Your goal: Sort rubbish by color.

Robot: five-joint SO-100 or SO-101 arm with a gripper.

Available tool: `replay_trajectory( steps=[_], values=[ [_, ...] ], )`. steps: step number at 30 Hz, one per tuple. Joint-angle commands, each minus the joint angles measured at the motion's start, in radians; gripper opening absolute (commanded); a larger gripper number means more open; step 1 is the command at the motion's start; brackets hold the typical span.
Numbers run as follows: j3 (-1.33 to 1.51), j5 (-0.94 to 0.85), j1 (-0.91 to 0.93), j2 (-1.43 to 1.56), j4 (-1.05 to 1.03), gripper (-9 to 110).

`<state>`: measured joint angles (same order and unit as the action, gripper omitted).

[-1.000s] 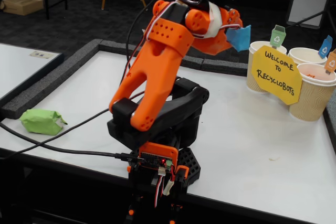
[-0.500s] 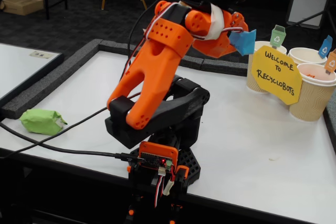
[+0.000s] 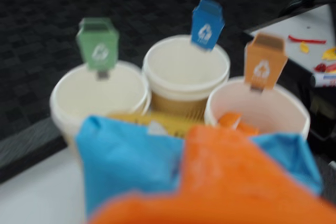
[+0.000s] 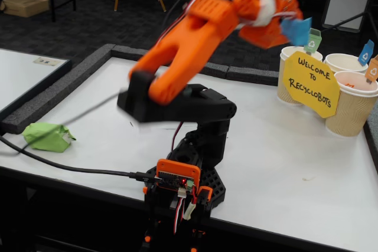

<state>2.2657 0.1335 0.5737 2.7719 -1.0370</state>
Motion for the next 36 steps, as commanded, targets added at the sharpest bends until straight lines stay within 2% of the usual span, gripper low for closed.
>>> replay_trajectory(
  steps=[1, 21, 26, 36],
  values=[
    [-0.242, -0.054, 0.046, -0.265, 0.170, 0],
    [-1.014, -0.078, 0.049, -1.204, 0.376, 0],
    [-1.114, -0.084, 0.031, -1.313, 0.383, 0],
    [-1.103, -0.086, 0.002, -1.344, 0.400, 3]
  ],
)
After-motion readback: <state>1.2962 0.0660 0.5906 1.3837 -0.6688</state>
